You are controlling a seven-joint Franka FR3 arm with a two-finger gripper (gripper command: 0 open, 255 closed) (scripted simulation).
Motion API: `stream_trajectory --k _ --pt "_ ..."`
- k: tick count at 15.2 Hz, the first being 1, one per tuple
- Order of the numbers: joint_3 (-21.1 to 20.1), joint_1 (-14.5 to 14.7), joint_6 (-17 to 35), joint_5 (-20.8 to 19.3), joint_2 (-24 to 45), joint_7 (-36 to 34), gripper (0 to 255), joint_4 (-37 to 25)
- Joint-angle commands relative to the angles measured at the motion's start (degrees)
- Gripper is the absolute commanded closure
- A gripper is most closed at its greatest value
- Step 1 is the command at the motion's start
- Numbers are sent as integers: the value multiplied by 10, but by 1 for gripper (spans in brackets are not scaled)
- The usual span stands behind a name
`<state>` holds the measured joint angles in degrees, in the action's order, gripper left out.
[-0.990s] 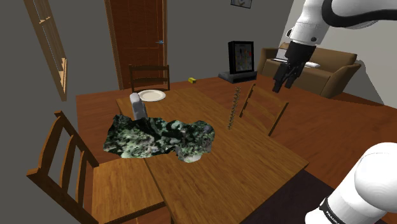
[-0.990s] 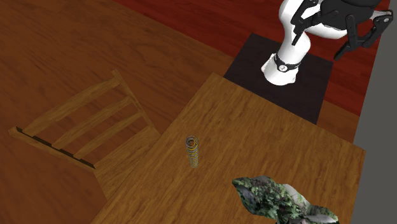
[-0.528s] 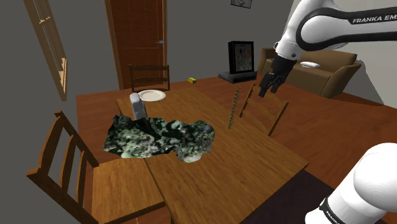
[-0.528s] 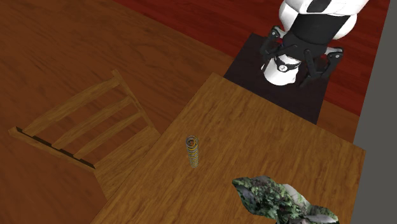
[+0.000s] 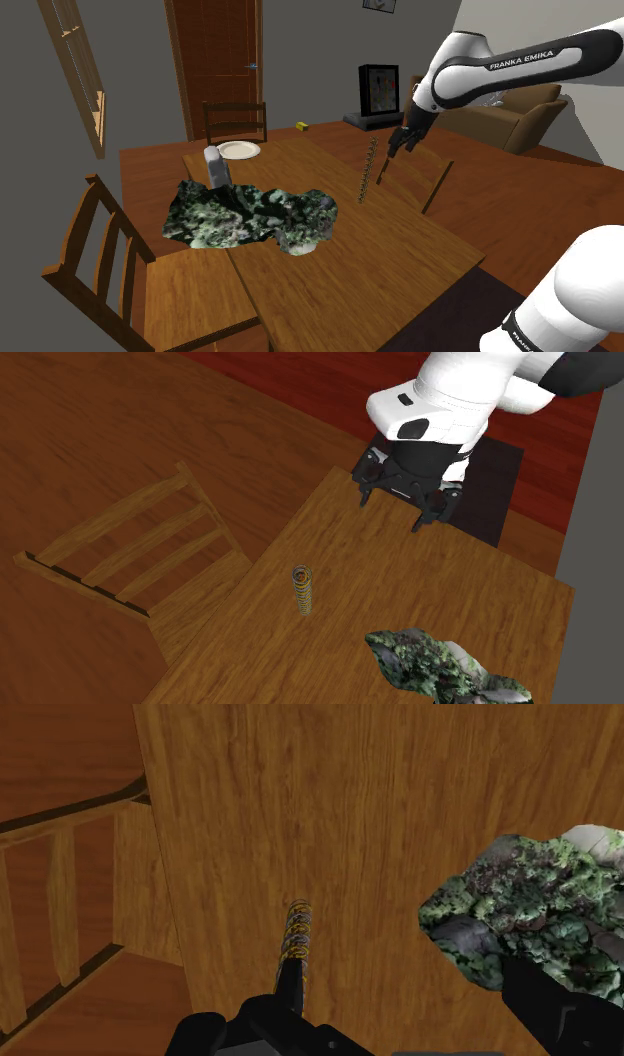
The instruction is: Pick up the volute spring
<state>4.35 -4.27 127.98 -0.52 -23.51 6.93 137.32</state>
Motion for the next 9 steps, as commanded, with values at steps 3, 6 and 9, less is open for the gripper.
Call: stream_trajectory --k 3,6,9 --pt "18 -2 85 10 78 24 0 -21" --pt "31 -2 139 25 137 46 0 -46" --pt "42 -2 185 50 199 73 0 -80"
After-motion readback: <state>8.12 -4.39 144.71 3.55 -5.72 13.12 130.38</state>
